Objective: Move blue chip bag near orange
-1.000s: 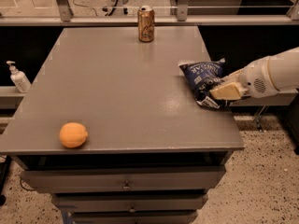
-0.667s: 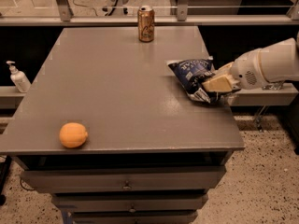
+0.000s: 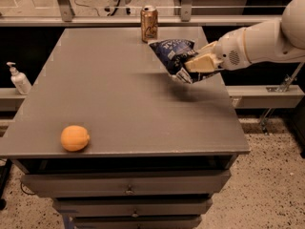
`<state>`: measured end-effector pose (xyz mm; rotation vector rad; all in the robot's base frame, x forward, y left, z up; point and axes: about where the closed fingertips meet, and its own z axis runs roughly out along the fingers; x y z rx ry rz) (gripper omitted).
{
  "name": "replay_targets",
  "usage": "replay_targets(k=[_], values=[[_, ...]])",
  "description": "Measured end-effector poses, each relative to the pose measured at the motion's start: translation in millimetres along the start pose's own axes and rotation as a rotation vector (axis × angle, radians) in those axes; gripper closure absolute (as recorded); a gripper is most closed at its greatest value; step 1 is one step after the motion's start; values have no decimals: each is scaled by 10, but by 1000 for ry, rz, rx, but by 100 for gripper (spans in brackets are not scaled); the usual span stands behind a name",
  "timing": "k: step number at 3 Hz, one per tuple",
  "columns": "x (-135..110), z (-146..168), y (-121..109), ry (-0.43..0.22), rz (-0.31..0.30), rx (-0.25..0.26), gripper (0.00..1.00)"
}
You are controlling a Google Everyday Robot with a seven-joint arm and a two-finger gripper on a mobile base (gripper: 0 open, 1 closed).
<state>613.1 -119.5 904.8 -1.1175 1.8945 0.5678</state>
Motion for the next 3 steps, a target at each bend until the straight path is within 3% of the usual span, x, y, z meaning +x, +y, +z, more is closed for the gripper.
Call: replay_targets(k=[1,2,3], values=[[-258,210,214,-59,-24,-73,100],[-544,503,654,-126,-53,-199,100],[-544,504,654,-126,-53,-200,100]])
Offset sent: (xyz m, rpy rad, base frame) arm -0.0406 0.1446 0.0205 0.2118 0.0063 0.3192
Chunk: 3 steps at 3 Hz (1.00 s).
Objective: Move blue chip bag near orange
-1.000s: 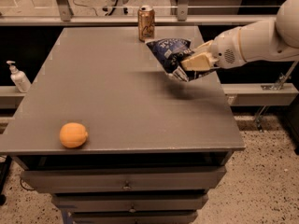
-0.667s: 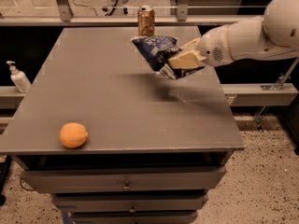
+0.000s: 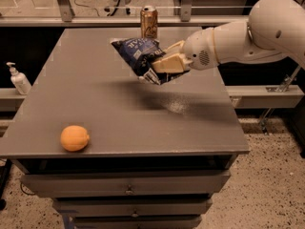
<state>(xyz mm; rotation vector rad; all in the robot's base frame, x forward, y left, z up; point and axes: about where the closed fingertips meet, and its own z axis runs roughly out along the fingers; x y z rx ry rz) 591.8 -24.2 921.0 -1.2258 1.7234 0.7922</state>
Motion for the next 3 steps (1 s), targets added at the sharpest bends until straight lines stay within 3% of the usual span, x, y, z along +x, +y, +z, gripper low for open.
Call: replay_targets(k=[1,3], values=[[-41,24,69,4,-23,-57,100],[-49,597,691,22,-119,-323,100]])
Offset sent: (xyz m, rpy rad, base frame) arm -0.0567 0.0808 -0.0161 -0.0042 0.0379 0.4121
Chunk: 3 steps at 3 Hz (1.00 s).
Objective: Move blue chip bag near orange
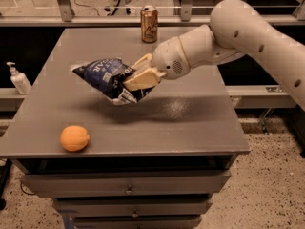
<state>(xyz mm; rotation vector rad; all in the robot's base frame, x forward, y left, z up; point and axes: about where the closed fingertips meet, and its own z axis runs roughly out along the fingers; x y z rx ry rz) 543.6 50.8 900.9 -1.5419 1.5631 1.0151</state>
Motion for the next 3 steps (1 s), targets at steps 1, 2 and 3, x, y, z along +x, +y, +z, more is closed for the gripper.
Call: replay_targets(k=[1,2,3], values=[[7,281,142,2,-27,-74,100],[33,472,197,2,-46,-106,100],[60,593,219,0,-58,-119,100]])
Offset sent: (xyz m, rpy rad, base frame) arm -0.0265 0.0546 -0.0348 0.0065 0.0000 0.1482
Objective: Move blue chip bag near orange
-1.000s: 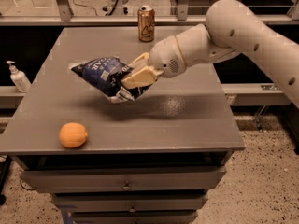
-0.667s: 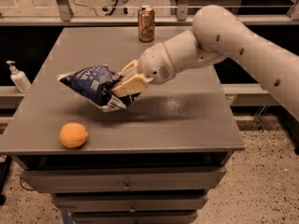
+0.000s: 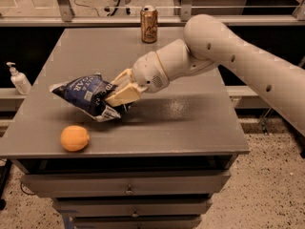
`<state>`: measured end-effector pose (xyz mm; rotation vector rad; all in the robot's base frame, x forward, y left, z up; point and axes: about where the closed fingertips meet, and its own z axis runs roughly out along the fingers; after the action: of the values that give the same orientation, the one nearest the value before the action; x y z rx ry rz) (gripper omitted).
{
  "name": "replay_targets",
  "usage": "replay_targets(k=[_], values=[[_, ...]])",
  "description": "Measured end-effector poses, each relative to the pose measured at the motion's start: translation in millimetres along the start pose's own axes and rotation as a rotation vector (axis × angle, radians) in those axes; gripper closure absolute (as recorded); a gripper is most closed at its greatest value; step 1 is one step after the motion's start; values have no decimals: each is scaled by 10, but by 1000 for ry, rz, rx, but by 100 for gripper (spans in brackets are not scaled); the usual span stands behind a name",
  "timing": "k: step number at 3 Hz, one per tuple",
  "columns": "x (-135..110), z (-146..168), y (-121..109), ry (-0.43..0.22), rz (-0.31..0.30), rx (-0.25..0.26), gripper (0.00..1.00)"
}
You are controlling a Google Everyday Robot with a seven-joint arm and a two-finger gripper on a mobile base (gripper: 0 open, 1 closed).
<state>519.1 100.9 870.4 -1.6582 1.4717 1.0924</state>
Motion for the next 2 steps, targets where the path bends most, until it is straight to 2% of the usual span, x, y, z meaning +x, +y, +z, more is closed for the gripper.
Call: replay_targets(k=[1,2], values=[[27,62,24,0,4,-11,84],[51,91,51,-3,10,-18,61]])
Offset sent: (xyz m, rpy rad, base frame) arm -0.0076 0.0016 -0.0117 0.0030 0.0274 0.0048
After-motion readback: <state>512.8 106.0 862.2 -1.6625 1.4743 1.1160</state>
